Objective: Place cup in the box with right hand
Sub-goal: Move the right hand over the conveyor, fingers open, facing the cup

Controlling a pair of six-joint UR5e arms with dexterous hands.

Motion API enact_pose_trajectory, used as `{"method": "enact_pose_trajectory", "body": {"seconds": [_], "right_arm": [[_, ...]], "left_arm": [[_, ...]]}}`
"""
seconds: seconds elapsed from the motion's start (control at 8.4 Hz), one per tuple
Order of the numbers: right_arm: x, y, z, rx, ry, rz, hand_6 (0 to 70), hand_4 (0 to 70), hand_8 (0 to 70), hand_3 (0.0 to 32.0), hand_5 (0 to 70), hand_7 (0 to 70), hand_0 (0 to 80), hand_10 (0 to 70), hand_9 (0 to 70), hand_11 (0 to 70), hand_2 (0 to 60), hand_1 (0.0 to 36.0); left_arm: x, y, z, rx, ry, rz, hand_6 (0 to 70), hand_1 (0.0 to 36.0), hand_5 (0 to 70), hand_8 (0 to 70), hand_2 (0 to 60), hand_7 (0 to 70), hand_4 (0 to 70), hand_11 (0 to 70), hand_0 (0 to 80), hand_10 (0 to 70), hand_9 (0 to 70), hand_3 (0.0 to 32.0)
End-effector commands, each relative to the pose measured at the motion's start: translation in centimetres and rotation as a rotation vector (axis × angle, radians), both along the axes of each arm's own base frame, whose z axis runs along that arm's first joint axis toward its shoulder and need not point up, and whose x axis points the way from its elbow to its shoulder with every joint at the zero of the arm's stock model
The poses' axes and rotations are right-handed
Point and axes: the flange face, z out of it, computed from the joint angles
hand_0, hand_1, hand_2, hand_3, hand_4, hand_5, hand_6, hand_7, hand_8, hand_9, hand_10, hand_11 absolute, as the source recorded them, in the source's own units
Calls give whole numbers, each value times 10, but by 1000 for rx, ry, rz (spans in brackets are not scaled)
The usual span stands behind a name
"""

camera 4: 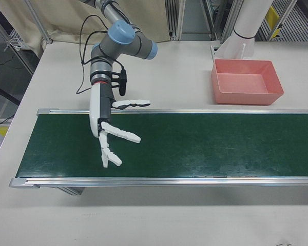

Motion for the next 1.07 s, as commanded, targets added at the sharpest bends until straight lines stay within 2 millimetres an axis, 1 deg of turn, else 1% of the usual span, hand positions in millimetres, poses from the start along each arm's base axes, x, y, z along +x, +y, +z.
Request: {"method": "enact_pose_trajectory", "body": {"seconds": [0.0, 0.12, 0.24, 0.36, 0.48, 0.6, 0.71, 0.83, 0.95], "right_arm": [[-69, -13, -51, -54, 22, -3, 65, 284, 106, 0, 60, 236, 542, 17, 197, 41, 70, 169], [-73, -18, -65, -54, 23, 3, 65, 296, 106, 0, 58, 241, 554, 6, 198, 25, 35, 163], [-84, -20, -76, -58, 49, 4, 64, 288, 106, 0, 58, 240, 539, 0, 197, 15, 139, 193], [-100, -18, -82, -52, 50, 14, 65, 322, 106, 0, 58, 248, 553, 0, 199, 3, 106, 190], [-117, -18, -93, -35, 42, 4, 66, 336, 107, 0, 58, 252, 559, 0, 200, 2, 70, 181], [-128, -20, -107, -15, 51, -5, 65, 345, 106, 0, 57, 248, 562, 0, 199, 2, 35, 170], [-143, -16, -110, -10, 54, -15, 65, 311, 104, 0, 57, 249, 543, 0, 196, 1, 140, 196], [-154, -11, -105, -19, 54, -7, 65, 321, 105, 0, 56, 251, 545, 0, 198, 0, 214, 214], [-159, -9, -96, -25, 55, -18, 66, 378, 106, 0, 55, 255, 566, 0, 200, 0, 0, 157]], "left_arm": [[0, 0, -1, 2, 0, 0, 0, 0, 0, 0, 0, 0, 0, 0, 0, 0, 0, 0], [0, 0, 0, 1, 0, 0, 0, 0, 0, 0, 0, 0, 0, 0, 0, 0, 0, 0], [0, 0, 1, -1, 0, 0, 0, 0, 0, 0, 0, 0, 0, 0, 0, 0, 0, 0], [0, 0, 1, -2, 0, 0, 0, 0, 0, 0, 0, 0, 0, 0, 0, 0, 0, 0], [0, -1, -1, 1, 0, 0, 0, 0, 0, 0, 0, 0, 0, 0, 0, 0, 0, 0], [0, -1, -1, 0, 1, 0, 0, 0, 0, 0, 0, 0, 0, 0, 0, 0, 0, 0], [0, -1, 0, -1, 1, 0, 0, 0, 0, 0, 0, 0, 0, 0, 0, 0, 0, 0], [0, -1, 0, 1, 0, 0, 0, 0, 0, 0, 0, 0, 0, 0, 0, 0, 0, 0], [0, -1, 0, -1, 0, 0, 0, 0, 0, 0, 0, 0, 0, 0, 0, 0, 0, 0]]}}
